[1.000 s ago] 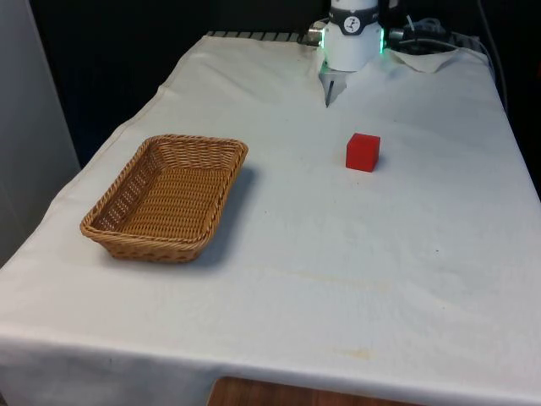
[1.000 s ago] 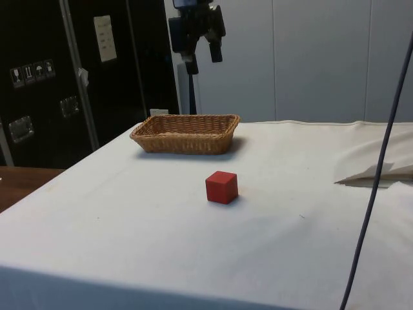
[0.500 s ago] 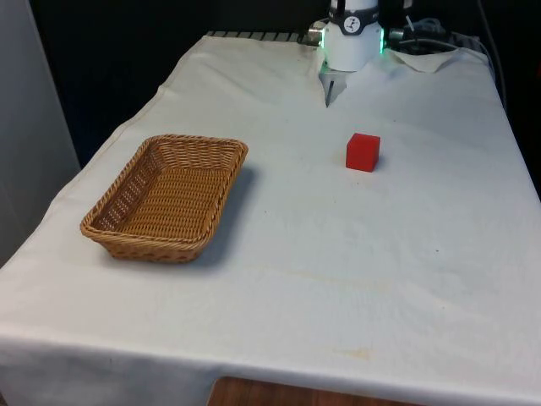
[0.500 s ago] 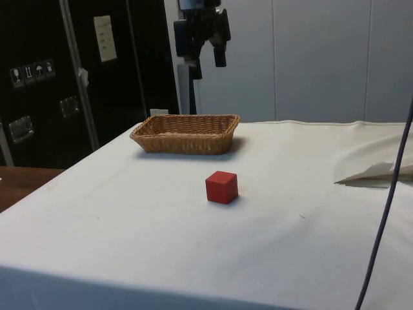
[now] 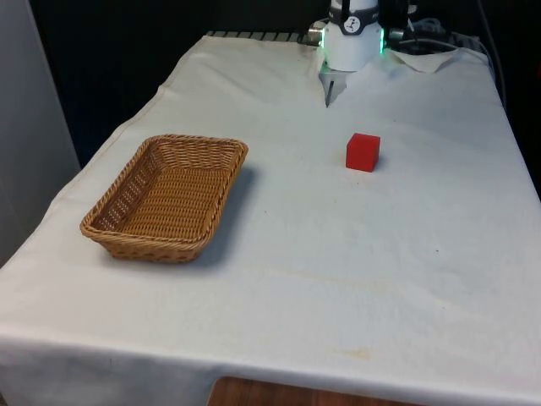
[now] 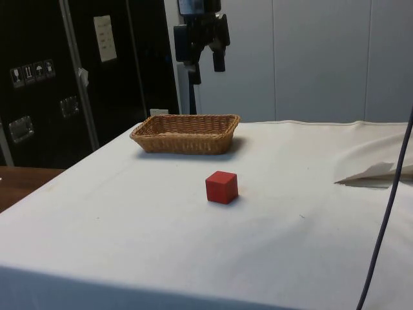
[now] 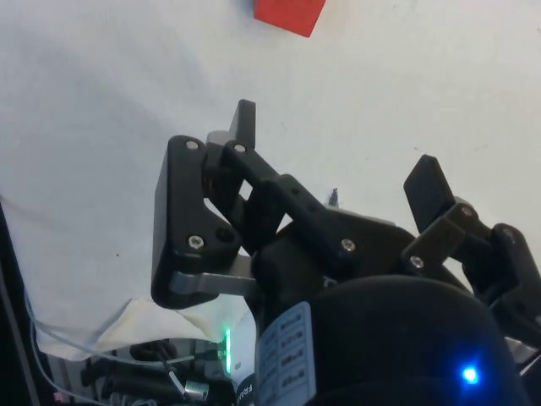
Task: Pick up the cube and place it into the basket.
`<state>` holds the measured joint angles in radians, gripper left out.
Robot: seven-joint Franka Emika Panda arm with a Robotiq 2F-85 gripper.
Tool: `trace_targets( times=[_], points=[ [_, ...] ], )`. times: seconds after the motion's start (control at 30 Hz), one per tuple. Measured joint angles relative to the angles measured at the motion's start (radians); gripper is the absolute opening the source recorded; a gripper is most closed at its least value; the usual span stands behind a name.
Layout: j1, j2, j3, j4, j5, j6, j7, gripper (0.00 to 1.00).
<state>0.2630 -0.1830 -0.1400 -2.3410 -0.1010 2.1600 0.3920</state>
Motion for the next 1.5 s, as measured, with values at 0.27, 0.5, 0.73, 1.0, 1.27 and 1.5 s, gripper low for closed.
trace_targets(
  times=[0.27, 0.5, 0.73, 1.0, 1.27, 1.5],
  points=[
    [0.0, 0.008, 0.0, -0.005, 0.0, 0.001, -0.002, 1.0],
    [-0.002, 0.037, 0.0, -0.033, 0.0, 0.064, -0.002, 1.0],
    [-0.004, 0.067, 0.0, -0.062, 0.0, 0.137, -0.002, 1.0],
    [-0.007, 0.101, 0.0, -0.093, 0.0, 0.219, -0.002, 1.0],
    [-0.01, 0.148, 0.0, -0.12, 0.0, 0.307, -0.002, 1.0],
    [-0.011, 0.17, 0.0, -0.127, 0.0, 0.332, -0.002, 1.0]
  ],
)
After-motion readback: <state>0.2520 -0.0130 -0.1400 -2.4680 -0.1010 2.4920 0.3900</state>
